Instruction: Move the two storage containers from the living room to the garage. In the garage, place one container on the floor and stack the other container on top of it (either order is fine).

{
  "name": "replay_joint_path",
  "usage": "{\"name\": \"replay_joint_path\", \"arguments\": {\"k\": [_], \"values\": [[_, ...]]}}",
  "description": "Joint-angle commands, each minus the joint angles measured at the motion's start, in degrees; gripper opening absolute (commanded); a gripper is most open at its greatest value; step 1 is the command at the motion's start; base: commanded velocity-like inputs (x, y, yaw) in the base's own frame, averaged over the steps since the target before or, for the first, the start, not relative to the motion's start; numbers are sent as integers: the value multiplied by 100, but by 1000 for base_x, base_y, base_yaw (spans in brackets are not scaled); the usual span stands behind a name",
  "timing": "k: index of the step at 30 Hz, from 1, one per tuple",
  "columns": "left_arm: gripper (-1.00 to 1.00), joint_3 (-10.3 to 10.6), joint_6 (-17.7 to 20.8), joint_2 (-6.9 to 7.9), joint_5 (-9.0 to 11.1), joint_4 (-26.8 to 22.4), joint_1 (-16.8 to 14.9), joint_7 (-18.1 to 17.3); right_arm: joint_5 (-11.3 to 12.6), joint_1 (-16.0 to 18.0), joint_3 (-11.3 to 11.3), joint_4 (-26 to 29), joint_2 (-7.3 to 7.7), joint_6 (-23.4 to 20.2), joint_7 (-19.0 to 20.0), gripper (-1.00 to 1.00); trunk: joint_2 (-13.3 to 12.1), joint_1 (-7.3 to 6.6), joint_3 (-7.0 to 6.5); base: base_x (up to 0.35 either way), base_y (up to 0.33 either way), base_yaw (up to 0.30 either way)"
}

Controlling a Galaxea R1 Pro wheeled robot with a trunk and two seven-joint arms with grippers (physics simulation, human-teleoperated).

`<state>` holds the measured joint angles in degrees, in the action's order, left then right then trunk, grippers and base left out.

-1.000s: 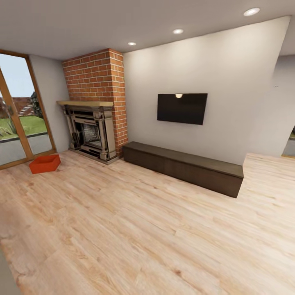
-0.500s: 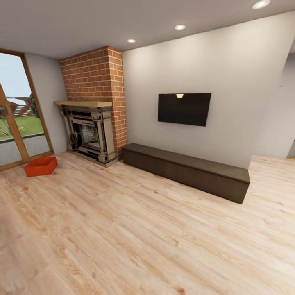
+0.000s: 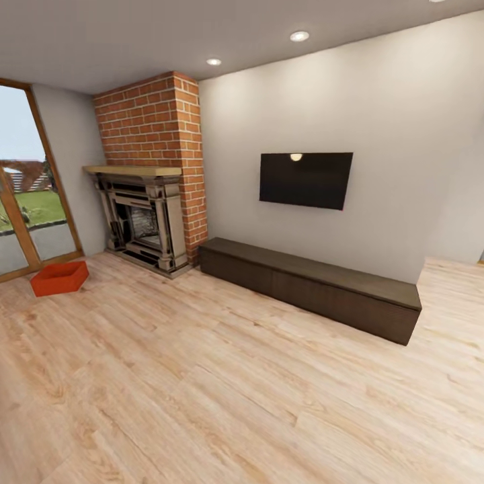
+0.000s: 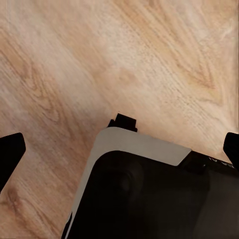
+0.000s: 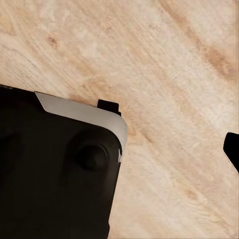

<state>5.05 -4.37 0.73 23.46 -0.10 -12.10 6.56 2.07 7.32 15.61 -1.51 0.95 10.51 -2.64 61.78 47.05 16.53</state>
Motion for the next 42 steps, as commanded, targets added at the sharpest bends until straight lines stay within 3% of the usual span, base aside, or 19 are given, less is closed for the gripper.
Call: {"name": "replay_joint_path", "arguments": {"k": [1,14,42], "values": [[100,49,-15,-2,44,1,-3,13,23,6,44,-16,0,30,-16,100,4,4,7,322,0,0],[100,49,-20,4,44,1,-3,12,19,6,23,-16,-8,38,-17,100,4,4,7,322,0,37],[100,49,-29,4,44,1,-3,15,36,6,-4,-16,4,39,-17,100,4,4,7,322,0,264]]}}
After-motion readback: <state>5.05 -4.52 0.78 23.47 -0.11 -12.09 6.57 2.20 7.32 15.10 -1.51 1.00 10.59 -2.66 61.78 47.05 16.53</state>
